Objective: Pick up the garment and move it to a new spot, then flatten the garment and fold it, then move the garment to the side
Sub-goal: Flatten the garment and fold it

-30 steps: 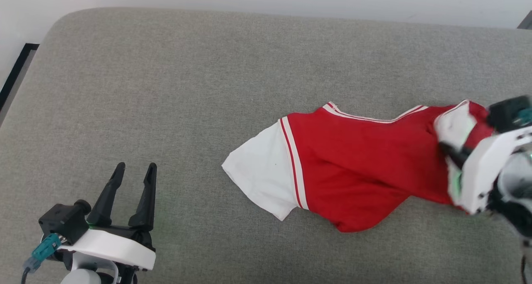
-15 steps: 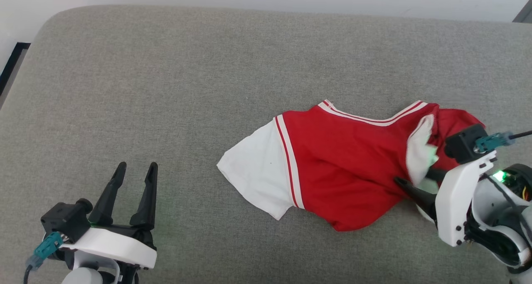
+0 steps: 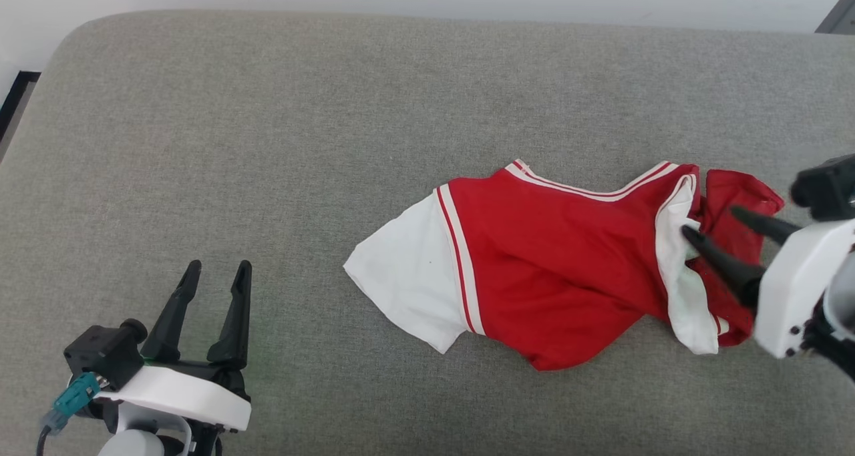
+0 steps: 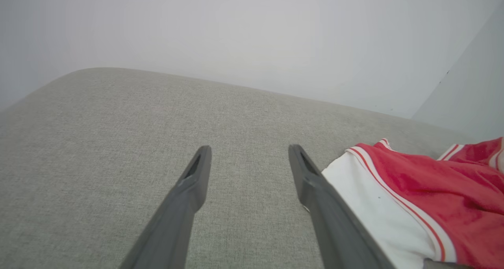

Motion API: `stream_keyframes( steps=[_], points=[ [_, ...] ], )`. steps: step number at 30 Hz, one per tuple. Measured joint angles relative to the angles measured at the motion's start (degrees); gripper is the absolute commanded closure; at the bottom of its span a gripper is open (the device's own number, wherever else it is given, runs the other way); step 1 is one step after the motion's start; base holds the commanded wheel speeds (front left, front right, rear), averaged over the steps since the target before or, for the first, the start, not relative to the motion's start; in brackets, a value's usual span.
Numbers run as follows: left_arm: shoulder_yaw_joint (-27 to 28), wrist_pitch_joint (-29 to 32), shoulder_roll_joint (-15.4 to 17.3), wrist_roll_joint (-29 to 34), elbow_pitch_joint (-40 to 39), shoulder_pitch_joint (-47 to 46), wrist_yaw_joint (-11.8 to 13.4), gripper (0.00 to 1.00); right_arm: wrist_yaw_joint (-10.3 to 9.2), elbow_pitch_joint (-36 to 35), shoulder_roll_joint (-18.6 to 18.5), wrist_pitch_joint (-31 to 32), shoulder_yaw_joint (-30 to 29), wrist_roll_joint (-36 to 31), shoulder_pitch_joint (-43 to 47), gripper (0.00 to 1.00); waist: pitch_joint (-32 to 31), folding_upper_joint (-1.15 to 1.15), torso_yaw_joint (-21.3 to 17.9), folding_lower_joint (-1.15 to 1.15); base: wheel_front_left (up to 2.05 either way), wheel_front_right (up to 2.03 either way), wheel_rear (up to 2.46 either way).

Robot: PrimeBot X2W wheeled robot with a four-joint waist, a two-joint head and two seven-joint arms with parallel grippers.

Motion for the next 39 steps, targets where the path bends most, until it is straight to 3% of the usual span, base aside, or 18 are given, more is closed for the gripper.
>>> stream_keyframes(
  steps=[10, 15, 16, 17, 18, 25, 30, 38, 39],
  points=[
    [-0.90, 0.00, -0.02, -0.12, 0.29, -0.55, 0.00, 0.00, 0.01, 9.62, 0.52, -0.36, -5.20, -3.35, -1.92, 0.00, 0.91, 0.00, 0.62, 0.00, 0.00, 0.00, 0.00],
    [-1.36, 0.00, -0.10, -0.25, 0.62, -1.23, 0.00, 0.00, 0.01, 16.13, 1.38, 0.02, -3.12, -2.81, -2.92, 0.00, 1.36, 0.00, 1.10, 0.00, 0.00, 0.00, 0.00],
    [-1.40, 0.00, -0.10, -0.25, 0.70, -1.23, 0.00, 0.00, 0.01, 17.14, 1.52, -0.03, -2.78, -2.40, -3.48, 0.31, 1.39, 0.00, 1.14, 0.00, 0.00, 0.00, 0.00],
    [-1.40, 0.00, -0.10, -0.25, 0.70, -1.23, 0.00, 0.00, 0.01, 17.14, 1.52, -0.03, -2.78, -2.40, -3.48, 0.75, 1.39, 0.00, 1.14, 0.00, 0.00, 0.00, 0.00],
    [-1.40, 0.00, -0.07, -0.25, 0.85, -1.22, 0.00, 0.00, 0.00, 17.74, 1.54, -0.48, -2.31, -2.19, -3.99, 1.00, 1.38, 0.00, 1.15, 0.01, 0.00, 0.00, 0.00],
    [-1.25, 0.00, 0.20, -0.25, 0.90, -1.13, 0.00, 0.00, 0.01, 18.35, 0.73, -0.86, -2.57, -1.64, -4.47, 1.00, 0.78, 0.00, 0.89, 0.00, 0.00, 0.00, 0.00],
    [-1.13, 0.00, 0.43, -0.25, 0.85, -0.05, 0.00, 0.00, 0.01, 13.07, 0.86, 3.74, -9.12, -1.27, 1.75, 1.00, -0.03, 0.00, 0.49, 0.00, 0.00, 0.00, 0.00],
    [-1.35, 0.00, 0.51, -0.52, 0.77, 0.09, 0.00, 0.00, 0.01, 8.60, 7.98, 11.62, -16.17, -3.52, 12.30, 1.00, -0.48, 0.00, 0.17, 0.00, 0.00, 0.00, 0.00],
    [-1.40, 0.00, 0.51, -0.51, 0.79, 0.08, 0.00, 0.00, 0.01, 8.43, 8.73, 11.69, -16.45, -4.05, 12.78, 0.69, -0.45, 0.00, 0.13, 0.00, 0.00, 0.00, 0.00]
  ],
)
